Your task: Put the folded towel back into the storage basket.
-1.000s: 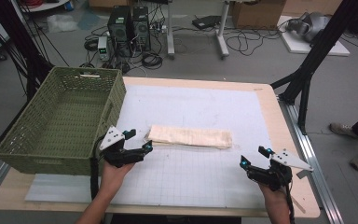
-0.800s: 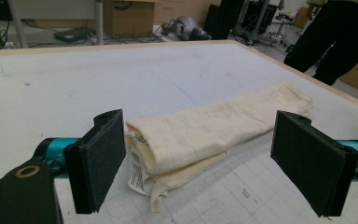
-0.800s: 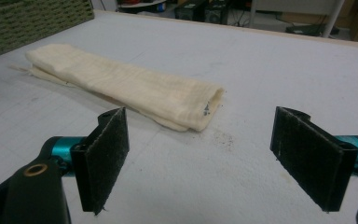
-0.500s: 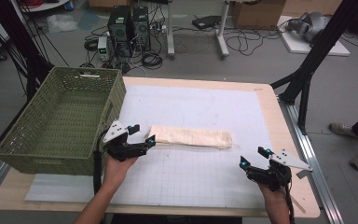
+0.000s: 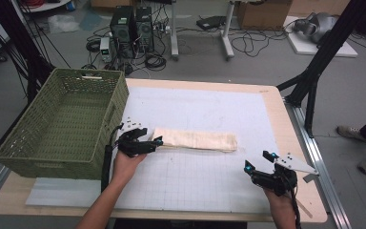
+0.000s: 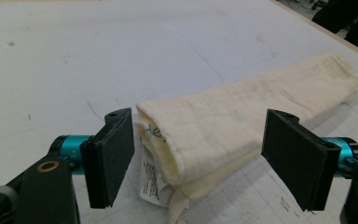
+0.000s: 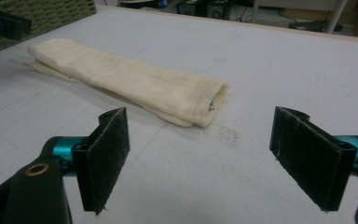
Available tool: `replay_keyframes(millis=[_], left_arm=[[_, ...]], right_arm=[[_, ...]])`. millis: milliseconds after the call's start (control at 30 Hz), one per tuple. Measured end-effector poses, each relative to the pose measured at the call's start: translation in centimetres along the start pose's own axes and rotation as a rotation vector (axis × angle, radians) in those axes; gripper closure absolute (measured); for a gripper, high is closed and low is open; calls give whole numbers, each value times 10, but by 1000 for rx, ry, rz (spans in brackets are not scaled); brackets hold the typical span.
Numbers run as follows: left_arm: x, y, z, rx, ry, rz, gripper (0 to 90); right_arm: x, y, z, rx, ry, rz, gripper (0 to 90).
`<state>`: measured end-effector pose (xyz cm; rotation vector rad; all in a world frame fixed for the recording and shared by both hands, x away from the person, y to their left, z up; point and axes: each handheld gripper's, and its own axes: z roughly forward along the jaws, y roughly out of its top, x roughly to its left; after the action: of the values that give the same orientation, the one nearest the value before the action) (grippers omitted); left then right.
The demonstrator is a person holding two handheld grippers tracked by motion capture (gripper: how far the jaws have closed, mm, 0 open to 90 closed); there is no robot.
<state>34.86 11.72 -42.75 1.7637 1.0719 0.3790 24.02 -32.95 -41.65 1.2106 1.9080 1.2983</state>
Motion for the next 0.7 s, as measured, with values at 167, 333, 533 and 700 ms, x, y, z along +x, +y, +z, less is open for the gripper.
replay_keyframes(millis=[167, 333, 533, 700], left_arm=[[2, -2, 9, 49, 13, -12, 300], [4, -4, 15, 91, 42, -24, 351], [-3, -4, 30, 212, 76, 42, 445], [-7, -5, 31, 224, 91, 82, 485]], right_arm=[[0, 0, 1, 2, 0, -6, 186], [1, 0, 2, 4, 3, -3, 186], [2, 1, 3, 5, 9, -9, 187], [2, 1, 2, 7, 9, -8, 187]])
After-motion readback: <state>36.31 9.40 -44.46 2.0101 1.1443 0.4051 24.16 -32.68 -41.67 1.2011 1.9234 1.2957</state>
